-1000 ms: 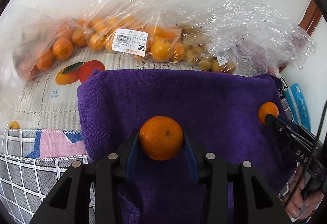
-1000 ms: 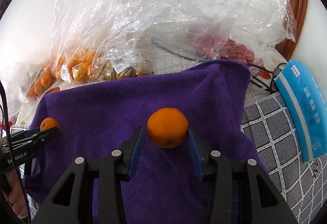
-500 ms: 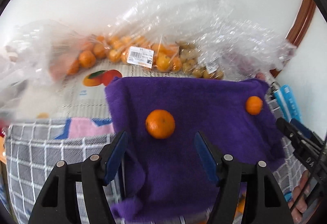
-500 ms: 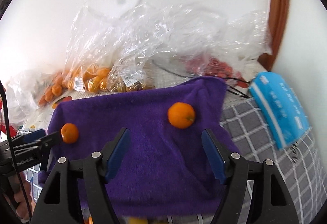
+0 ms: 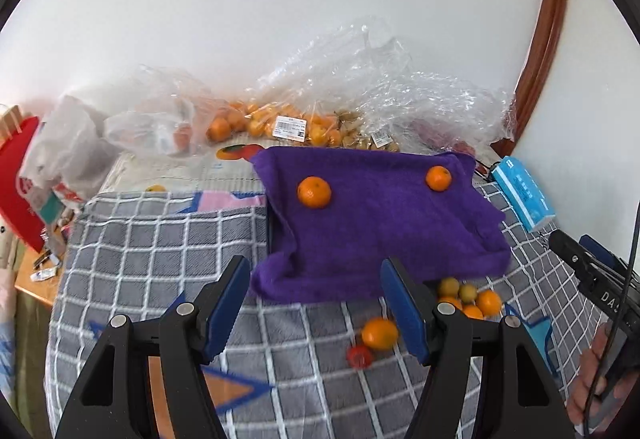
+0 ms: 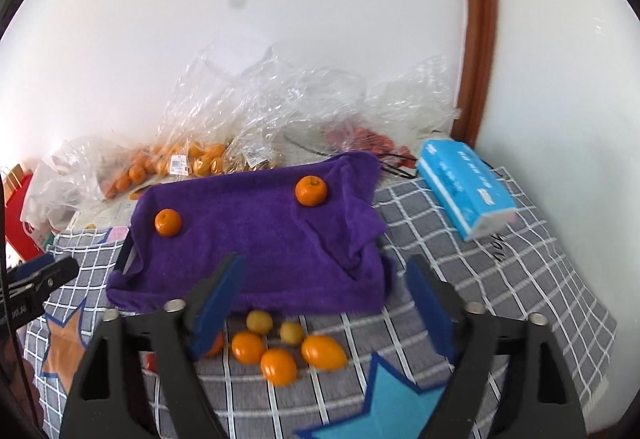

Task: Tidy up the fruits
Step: 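Open both grippers to drop the oranges on the towel, then withdraw, then grasp a large orange with the right gripper while the left gripper grasps the small red fruit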

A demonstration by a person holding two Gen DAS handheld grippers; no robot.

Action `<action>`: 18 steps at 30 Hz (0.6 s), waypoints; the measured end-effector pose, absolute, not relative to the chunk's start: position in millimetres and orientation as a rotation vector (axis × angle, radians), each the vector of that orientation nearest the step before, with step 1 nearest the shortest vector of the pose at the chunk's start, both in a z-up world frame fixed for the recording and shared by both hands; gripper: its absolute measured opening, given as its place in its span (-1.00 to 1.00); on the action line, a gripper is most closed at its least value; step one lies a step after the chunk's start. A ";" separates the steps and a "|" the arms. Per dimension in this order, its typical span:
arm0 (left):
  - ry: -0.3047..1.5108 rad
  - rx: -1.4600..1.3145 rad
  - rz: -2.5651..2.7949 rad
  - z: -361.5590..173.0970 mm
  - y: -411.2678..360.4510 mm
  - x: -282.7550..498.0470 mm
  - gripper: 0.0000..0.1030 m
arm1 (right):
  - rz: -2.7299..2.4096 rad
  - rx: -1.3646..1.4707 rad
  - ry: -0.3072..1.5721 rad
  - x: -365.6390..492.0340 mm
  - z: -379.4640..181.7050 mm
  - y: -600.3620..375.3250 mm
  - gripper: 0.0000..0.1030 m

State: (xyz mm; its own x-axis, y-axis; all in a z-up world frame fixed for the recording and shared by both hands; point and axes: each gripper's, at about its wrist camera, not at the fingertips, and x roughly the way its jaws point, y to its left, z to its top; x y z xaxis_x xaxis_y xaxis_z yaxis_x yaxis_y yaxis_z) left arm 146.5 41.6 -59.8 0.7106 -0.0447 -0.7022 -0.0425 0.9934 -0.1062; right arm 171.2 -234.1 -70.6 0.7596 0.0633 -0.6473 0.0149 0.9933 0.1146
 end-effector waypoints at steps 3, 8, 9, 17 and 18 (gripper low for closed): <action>0.775 -0.104 0.004 -59.2 38.7 127.0 0.28 | 0.052 0.142 0.709 150.6 -72.1 -242.2 0.67; 0.769 -0.114 0.005 -63.3 39.3 102.2 0.28 | 0.064 0.162 0.692 124.1 -75.6 -247.2 0.69; 0.771 -0.115 0.007 -64.5 38.9 98.9 0.27 | 0.067 0.165 0.692 119.1 -78.4 -248.8 0.70; 0.787 -0.153 0.017 -86.1 45.6 84.6 0.28 | 0.094 0.175 0.736 101.3 -109.0 -255.0 0.72; 0.792 -0.156 0.020 -88.3 46.3 84.6 0.28 | 0.092 0.175 0.744 101.0 -112.4 -256.0 0.72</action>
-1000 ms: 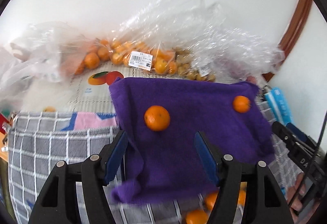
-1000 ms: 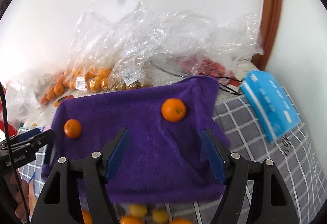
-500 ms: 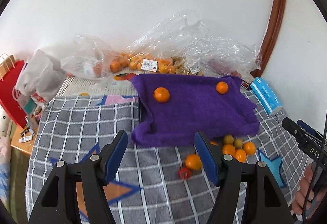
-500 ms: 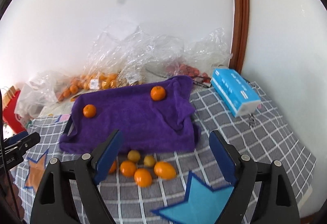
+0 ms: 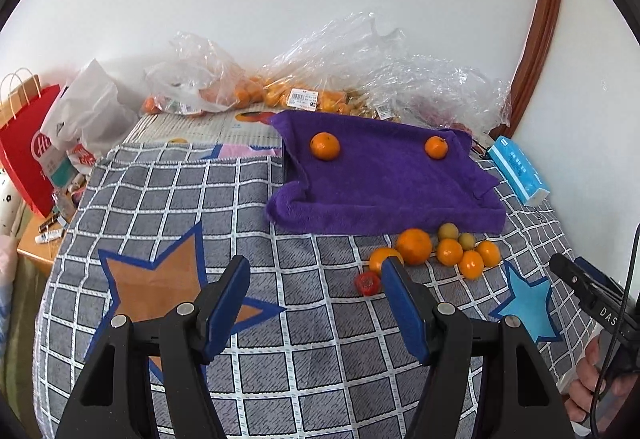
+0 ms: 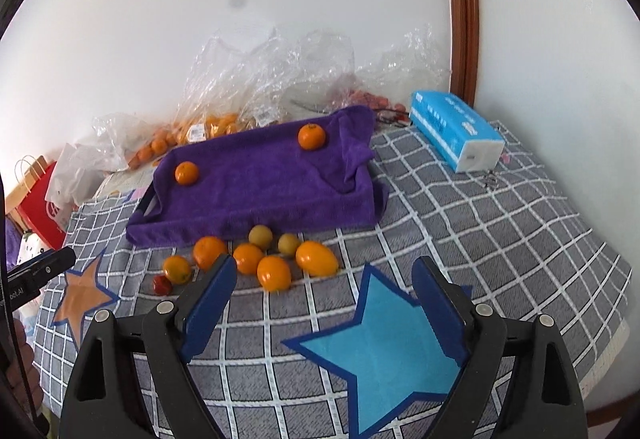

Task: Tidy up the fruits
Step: 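Grasp a large orange with the right gripper while the left gripper grasps the small red fruit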

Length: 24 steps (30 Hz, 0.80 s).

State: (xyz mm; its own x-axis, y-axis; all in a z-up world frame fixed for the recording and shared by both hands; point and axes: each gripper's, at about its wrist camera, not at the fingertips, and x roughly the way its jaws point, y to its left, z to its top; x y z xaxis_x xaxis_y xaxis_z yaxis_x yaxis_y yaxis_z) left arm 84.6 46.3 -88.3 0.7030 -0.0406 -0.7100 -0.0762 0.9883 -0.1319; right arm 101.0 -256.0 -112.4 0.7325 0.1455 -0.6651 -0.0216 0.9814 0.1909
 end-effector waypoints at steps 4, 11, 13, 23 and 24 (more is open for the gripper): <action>0.814 -0.163 0.018 -99.2 49.8 87.6 0.28 | 0.091 0.149 0.803 104.4 -129.6 -255.5 0.72; 0.876 -0.166 0.045 -125.0 58.4 99.6 0.28 | 0.107 0.137 0.790 117.6 -157.1 -249.9 0.42; 0.888 -0.164 0.059 -130.9 61.1 103.5 0.28 | 0.139 0.154 0.816 130.2 -166.1 -249.3 0.25; 0.927 -0.190 0.078 -147.3 67.2 123.1 0.28 | 0.206 0.136 0.882 178.2 -194.7 -240.9 -0.12; 0.932 -0.193 0.080 -148.7 67.0 125.0 0.28 | 0.212 0.138 0.889 182.1 -197.2 -240.4 -0.13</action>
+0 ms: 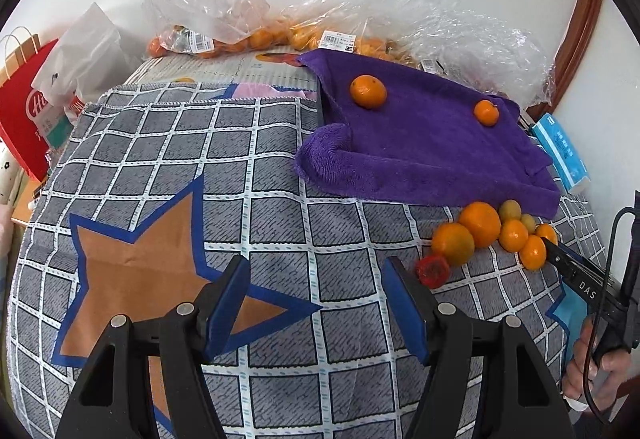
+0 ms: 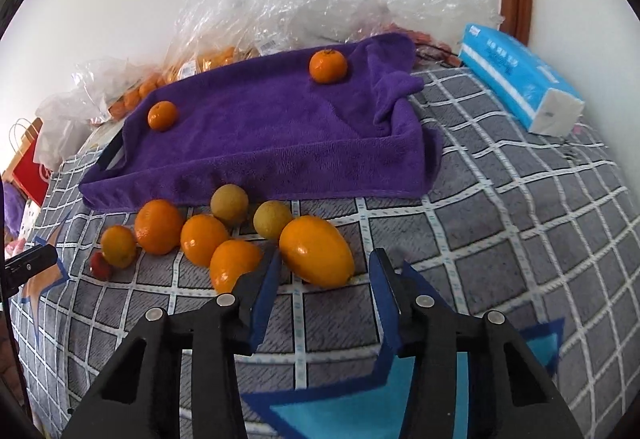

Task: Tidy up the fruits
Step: 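Grasp a large orange with the right gripper while the left gripper grasps the small red fruit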

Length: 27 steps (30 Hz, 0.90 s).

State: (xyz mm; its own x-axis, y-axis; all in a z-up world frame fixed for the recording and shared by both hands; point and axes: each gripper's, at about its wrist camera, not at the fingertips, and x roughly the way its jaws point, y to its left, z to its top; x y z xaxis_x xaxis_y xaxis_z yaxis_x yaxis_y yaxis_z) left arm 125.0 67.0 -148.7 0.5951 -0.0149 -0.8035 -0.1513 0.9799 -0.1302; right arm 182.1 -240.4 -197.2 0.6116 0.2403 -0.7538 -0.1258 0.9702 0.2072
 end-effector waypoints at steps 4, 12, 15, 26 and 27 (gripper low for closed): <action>0.930 -0.204 0.056 -151.2 63.0 128.0 0.28 | 0.208 0.130 0.885 188.9 -200.1 -239.2 -0.21; 0.932 -0.203 -0.079 -152.6 33.6 134.2 0.27 | 0.189 0.164 0.883 175.8 -199.2 -251.4 -0.37; 0.937 -0.176 -0.103 -156.5 22.2 135.8 0.27 | 0.187 0.174 0.880 164.9 -200.5 -257.9 -0.37; 0.933 -0.200 -0.150 -170.3 9.0 143.1 -0.19 | 0.183 0.149 0.851 160.5 -202.5 -255.2 -0.37; 0.928 -0.195 -0.147 -171.5 7.6 143.0 -0.26 | 0.187 0.152 0.852 160.8 -202.8 -255.7 -0.37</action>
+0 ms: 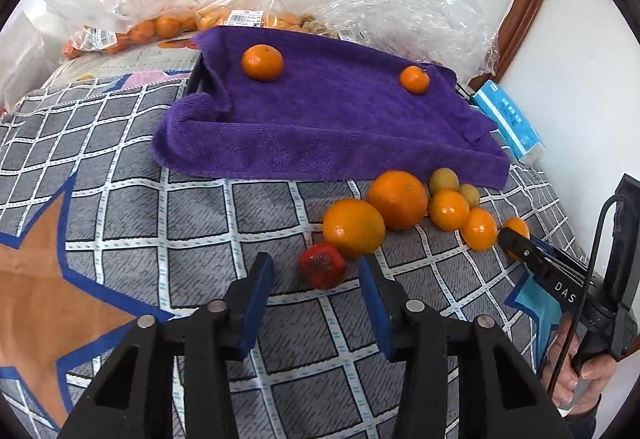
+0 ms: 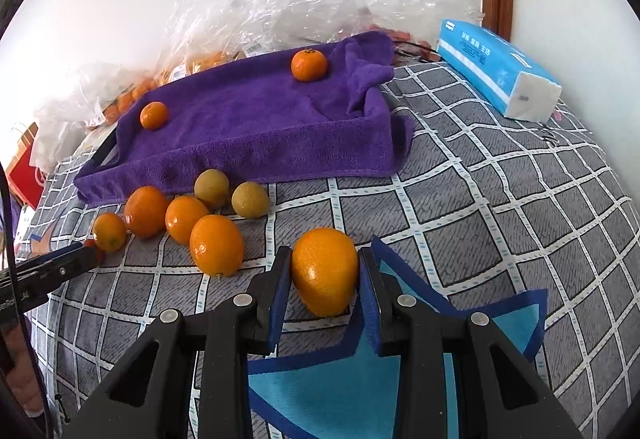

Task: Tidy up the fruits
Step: 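Grasp a large orange with the right gripper while the left gripper grasps the small red fruit, then lift the orange and red fruit and carry both over the purple towel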

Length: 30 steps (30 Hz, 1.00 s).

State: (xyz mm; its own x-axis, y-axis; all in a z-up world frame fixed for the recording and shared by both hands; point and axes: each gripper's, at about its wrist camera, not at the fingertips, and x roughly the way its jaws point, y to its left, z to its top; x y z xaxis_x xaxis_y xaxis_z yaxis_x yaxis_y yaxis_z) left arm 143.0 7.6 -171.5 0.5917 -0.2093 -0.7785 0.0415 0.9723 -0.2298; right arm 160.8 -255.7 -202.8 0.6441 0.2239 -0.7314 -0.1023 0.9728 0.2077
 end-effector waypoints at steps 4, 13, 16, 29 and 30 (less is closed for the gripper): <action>0.892 -0.200 -0.155 -174.4 7.1 140.0 -0.53 | 0.176 0.144 0.851 161.0 -202.8 -254.7 -0.37; 0.835 -0.280 -0.193 -172.9 18.8 135.3 -0.54 | 0.146 0.103 0.849 159.8 -202.0 -250.2 -0.37; 0.805 -0.284 -0.178 -169.8 20.5 131.7 -0.54 | 0.144 0.103 0.842 158.5 -201.2 -250.8 -0.37; 0.683 -0.299 -0.120 -156.0 28.9 119.3 -0.54 | 0.169 0.172 0.769 147.8 -191.7 -260.4 -0.37; 0.681 -0.301 -0.115 -155.7 29.8 119.2 -0.54 | 0.171 0.176 0.762 146.8 -190.8 -261.1 -0.37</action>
